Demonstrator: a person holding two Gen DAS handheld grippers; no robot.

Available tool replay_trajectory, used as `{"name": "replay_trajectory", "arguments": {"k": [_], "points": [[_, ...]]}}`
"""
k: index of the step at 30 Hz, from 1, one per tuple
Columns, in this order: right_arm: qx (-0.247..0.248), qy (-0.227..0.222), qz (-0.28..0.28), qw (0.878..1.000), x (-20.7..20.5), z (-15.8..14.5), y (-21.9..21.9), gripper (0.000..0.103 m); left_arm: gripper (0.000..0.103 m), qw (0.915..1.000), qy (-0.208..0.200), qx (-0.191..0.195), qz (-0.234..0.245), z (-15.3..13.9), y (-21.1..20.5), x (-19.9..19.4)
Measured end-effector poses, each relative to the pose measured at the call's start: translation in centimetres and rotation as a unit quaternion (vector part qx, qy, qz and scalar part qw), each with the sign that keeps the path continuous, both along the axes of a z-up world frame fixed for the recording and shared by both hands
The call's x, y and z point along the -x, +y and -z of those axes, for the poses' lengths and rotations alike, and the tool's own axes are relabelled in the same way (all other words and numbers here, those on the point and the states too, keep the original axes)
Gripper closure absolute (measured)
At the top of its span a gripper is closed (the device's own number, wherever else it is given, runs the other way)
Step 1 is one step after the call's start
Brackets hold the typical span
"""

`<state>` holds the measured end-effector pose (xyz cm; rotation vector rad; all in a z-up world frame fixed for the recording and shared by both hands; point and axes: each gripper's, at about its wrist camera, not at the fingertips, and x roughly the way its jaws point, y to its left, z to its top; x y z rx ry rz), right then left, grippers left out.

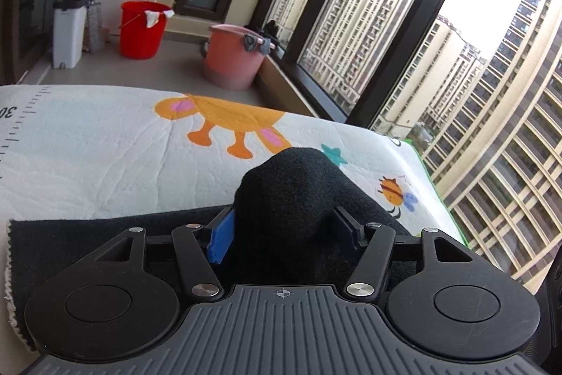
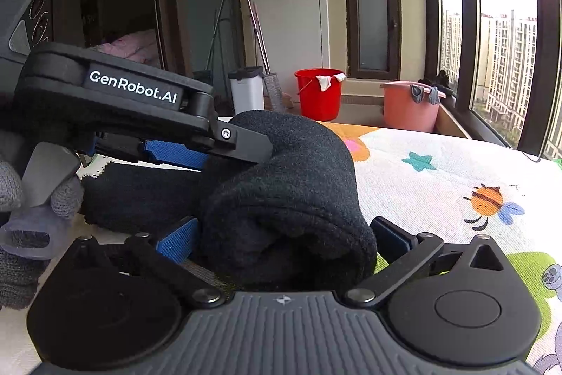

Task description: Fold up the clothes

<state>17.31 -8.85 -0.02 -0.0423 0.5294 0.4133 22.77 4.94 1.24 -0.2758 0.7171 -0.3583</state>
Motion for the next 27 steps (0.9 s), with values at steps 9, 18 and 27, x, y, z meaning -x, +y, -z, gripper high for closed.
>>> {"name": "replay_trajectory", "arguments": {"k": [9,18,27], "points": [[-0.032,0.07,-0.006,0.997,-1.6,1.6,-2.0,0.0,0.008,0.9995,-0.009,0.014,-0.025,2.0,0.8,-0.2],[-0.004,0.079,-0.014,0.997,-1.8,1.8,-1.1,0.0,0.005,0.9989,-0.019,0.036,-0.024,2.8,1.6,0.1],[-0.162,0.115,-0.031,0.98,-2.9,2.1,-6.0,0.0,0.002,0.9983,-0.021,0.051,-0.021,3.1,2.0,-0.2]]}}
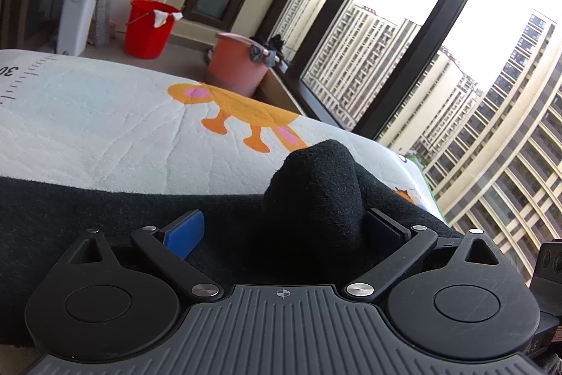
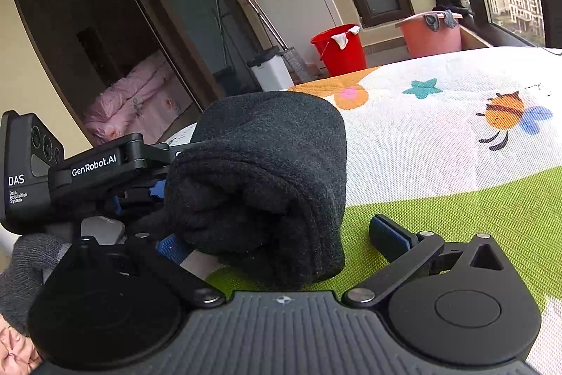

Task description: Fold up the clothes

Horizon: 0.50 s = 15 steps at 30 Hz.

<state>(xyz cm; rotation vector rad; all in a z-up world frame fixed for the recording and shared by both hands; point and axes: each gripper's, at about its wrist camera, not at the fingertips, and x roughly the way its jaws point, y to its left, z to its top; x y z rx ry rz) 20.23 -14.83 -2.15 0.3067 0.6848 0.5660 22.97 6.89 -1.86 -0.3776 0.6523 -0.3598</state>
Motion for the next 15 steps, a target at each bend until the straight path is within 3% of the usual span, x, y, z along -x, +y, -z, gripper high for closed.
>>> {"name": "replay_trajectory", "arguments": {"k": [7,12,15], "points": [[-0.012,0.007,-0.006,1.0,-0.5,0.2,-0.4,0.0,0.001,1.0,-0.002,-0.002,0.002,0.2,-0.1,-0.2],[0.001,0.003,-0.009,1.0,1.7,-0.6,-0.4,0.001,0.001,0.9999,0.002,-0.003,0.01,0.1,0.1,-0.2],[-0.001,-0.006,-0.008,1.0,3.2,-0.8,-1.4,0.01,0.0,1.0,0.0,-0.001,0.009,0.2,0.1,-0.2]]}}
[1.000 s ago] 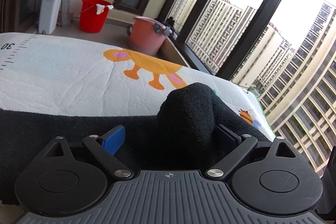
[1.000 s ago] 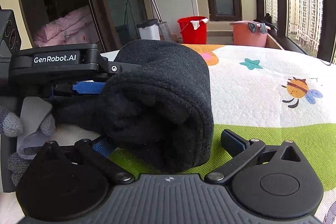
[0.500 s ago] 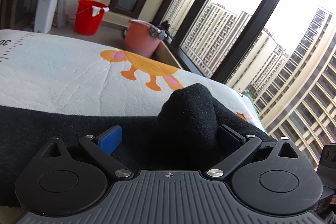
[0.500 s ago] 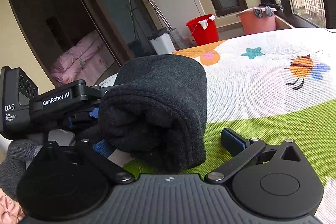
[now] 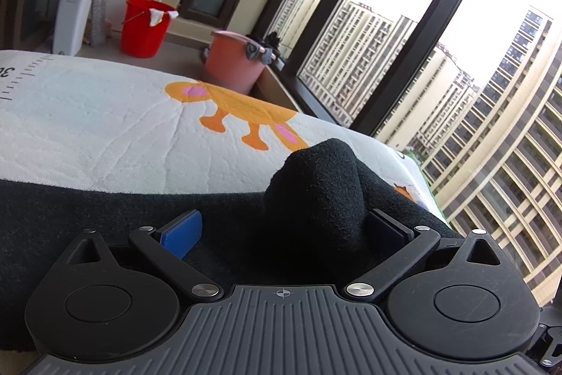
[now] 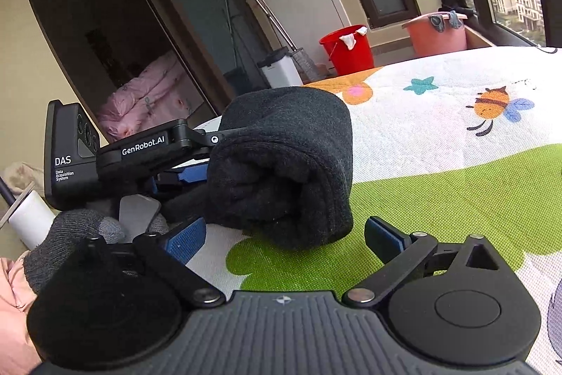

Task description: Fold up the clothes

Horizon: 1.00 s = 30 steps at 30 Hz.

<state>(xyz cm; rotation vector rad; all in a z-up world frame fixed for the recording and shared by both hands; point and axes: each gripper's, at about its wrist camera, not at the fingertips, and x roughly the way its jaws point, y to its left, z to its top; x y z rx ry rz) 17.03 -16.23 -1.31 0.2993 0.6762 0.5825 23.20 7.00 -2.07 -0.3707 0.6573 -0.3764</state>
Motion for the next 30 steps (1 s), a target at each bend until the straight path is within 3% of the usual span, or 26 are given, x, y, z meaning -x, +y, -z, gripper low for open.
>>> {"name": "replay_trajectory", "arguments": {"k": [2,4,6,9,11,13,18,21,25,27,30], "points": [[-0.036,0.027,0.014,0.999,0.1,0.3,-1.4,0.022,0.0,1.0,-0.001,0.001,-0.003,0.1,-0.1,0.0],[-0.096,0.067,0.03,0.993,-0.4,0.9,-3.0,0.023,0.0,1.0,-0.002,0.001,-0.004,0.1,-0.2,0.1],[-0.177,0.11,0.046,0.977,-1.1,2.0,-4.6,0.023,0.0,1.0,-0.002,0.001,-0.003,0.1,-0.1,0.2],[-0.28,0.133,0.073,0.948,-1.6,3.1,-6.1,0.016,0.0,1.0,0.0,0.002,0.0,0.1,0.0,0.3],[-0.313,0.143,0.089,0.935,-2.2,3.4,-6.2,0.01,0.0,1.0,0.001,0.001,-0.002,0.0,0.0,0.3],[-0.301,0.141,0.097,0.938,-3.1,2.9,-5.4,0.007,0.0,1.0,0.002,0.0,-0.005,0.0,-0.1,0.3],[-0.185,0.118,0.092,0.971,-4.7,1.7,-1.2,0.007,0.0,0.9998,0.01,-0.006,-0.017,-1.1,0.8,1.3],[-0.131,0.092,0.091,0.983,-4.7,1.2,0.5,0.012,0.0,0.9984,-0.02,-0.025,-0.046,-2.9,2.5,3.3],[-0.108,0.068,0.091,0.988,-3.9,1.1,1.0,0.02,0.0,0.9903,-0.038,-0.092,-0.097,-4.0,5.2,5.4],[-0.11,0.063,0.092,0.988,-3.6,1.2,0.8,0.022,0.0,0.9835,-0.023,-0.121,-0.132,-3.4,6.6,5.9],[-0.12,0.068,0.094,0.986,-3.4,1.5,0.4,0.024,0.0,0.9822,0.017,-0.107,-0.154,-2.1,8.2,5.9]]}}
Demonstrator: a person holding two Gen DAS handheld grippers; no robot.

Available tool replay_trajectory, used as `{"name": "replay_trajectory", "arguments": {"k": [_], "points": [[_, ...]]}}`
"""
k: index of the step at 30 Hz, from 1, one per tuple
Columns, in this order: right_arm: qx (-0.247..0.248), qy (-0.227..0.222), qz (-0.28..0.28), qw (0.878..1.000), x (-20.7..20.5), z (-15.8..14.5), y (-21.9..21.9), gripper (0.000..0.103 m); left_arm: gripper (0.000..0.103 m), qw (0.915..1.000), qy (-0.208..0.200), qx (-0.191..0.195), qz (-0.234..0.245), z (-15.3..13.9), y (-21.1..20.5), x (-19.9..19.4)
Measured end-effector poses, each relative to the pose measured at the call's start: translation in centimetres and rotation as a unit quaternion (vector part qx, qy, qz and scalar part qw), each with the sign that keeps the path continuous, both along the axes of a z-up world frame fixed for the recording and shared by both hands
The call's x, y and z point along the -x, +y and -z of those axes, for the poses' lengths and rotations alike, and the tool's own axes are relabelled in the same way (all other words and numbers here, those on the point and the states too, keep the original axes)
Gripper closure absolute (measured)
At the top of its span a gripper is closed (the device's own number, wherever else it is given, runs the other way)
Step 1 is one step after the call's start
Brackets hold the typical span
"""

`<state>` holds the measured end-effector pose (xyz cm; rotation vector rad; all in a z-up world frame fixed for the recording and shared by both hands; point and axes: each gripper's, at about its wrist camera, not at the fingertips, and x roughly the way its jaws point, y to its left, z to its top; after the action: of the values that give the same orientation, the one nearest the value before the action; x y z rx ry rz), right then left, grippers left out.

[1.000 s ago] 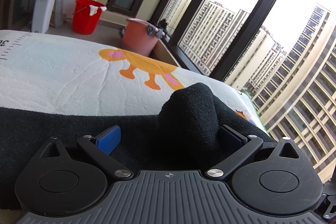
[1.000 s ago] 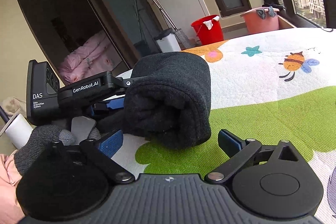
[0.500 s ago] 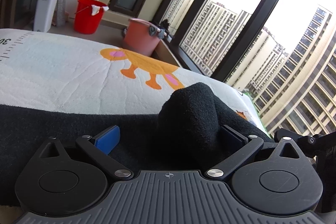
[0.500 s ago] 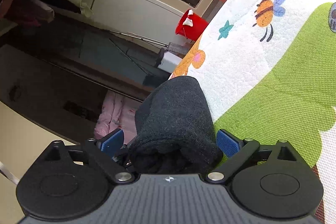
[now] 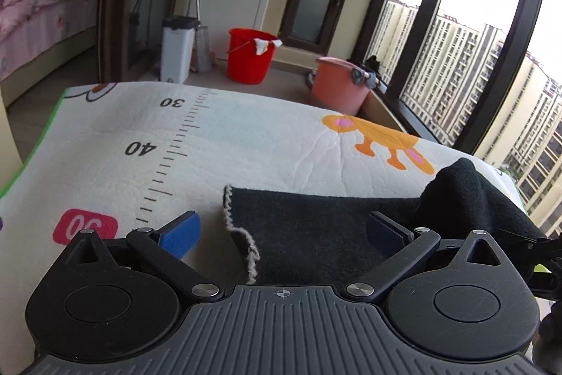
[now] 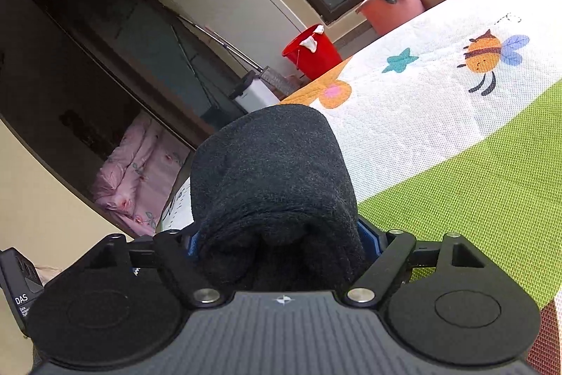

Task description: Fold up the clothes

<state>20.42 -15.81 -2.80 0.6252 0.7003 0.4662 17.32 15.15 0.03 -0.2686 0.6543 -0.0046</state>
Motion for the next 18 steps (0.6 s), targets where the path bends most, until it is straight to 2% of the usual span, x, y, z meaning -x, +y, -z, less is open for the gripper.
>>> {"name": "replay_trajectory", "arguments": {"k": [2,6,7,8,12,13,16,18], "points": [[-0.005,0.003,0.0,1.0,0.0,0.2,-0.2,0.026,0.0,0.9999,0.013,0.009,0.005,0.6,0.0,-0.1],[-0.027,0.018,0.002,0.999,-0.3,0.4,-0.1,0.029,0.001,0.9967,0.015,0.042,0.068,0.9,-1.9,-0.2],[-0.033,0.023,0.004,0.999,-0.2,0.4,-0.4,0.03,0.001,0.9965,0.016,0.037,0.073,0.8,-2.5,-0.2],[-0.036,0.026,0.009,0.999,0.0,0.3,-0.8,0.03,0.001,0.9958,0.017,0.035,0.082,0.6,-3.0,-0.1],[-0.043,0.03,0.044,0.998,1.0,0.2,-3.5,0.03,0.001,0.9873,0.018,0.073,0.14,0.0,-4.4,0.5],[-0.044,0.03,0.054,0.997,1.0,0.1,-4.1,0.03,0.001,0.9871,0.016,0.069,0.143,-0.2,-4.6,0.6],[-0.016,0.022,0.075,0.997,0.9,-0.4,-4.3,0.03,0.001,0.9907,0.006,0.055,0.124,-1.1,-4.5,0.6],[0.031,0.003,0.073,0.997,0.9,-1.3,-2.6,0.03,0.001,0.9912,-0.006,0.058,0.119,-2.0,-4.0,0.4]]}}
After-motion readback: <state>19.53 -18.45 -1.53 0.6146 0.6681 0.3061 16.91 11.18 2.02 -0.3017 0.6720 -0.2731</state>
